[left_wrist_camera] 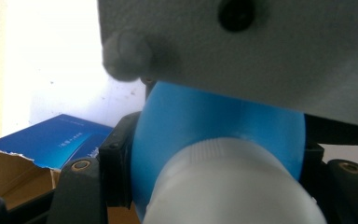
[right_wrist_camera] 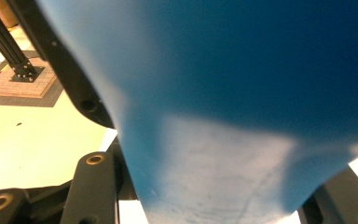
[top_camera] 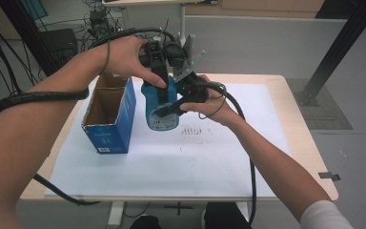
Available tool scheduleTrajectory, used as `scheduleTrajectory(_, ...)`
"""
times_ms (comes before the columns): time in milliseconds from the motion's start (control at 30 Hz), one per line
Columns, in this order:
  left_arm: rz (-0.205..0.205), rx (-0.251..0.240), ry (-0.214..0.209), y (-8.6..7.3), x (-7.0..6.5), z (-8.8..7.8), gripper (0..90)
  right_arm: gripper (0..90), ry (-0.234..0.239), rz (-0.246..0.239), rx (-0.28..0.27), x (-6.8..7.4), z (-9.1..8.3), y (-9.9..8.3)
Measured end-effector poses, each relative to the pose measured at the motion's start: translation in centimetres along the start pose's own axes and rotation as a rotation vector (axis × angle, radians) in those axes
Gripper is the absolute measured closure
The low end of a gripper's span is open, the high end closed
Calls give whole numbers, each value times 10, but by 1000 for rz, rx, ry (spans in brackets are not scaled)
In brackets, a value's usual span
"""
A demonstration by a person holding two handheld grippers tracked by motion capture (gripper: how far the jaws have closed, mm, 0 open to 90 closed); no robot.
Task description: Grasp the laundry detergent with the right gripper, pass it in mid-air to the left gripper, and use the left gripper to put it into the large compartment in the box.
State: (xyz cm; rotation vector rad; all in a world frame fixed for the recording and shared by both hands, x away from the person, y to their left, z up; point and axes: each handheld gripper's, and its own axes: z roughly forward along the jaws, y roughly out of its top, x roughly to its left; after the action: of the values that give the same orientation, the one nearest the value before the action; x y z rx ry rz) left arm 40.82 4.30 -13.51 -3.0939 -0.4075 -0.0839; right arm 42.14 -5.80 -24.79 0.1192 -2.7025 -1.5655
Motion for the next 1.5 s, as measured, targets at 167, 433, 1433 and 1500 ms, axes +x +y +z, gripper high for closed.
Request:
scheduleTrajectory(167, 10, 3, 5, 0, -1, 0, 362, 438, -12, -8, 1, 0, 0, 0)
scheduleTrajectory(433, 15, 2, 10, 0, -1, 1, 362, 438, -21, -10, 6, 0, 1, 0)
scheduleTrajectory(1433, 32, 4, 28, -1, -2, 2, 362, 437, -39, -15, 8, 0, 3, 1)
scheduleTrajectory(1500, 29, 1, 27, -2, -2, 2, 362, 437, -41, -17, 10, 0, 3, 1)
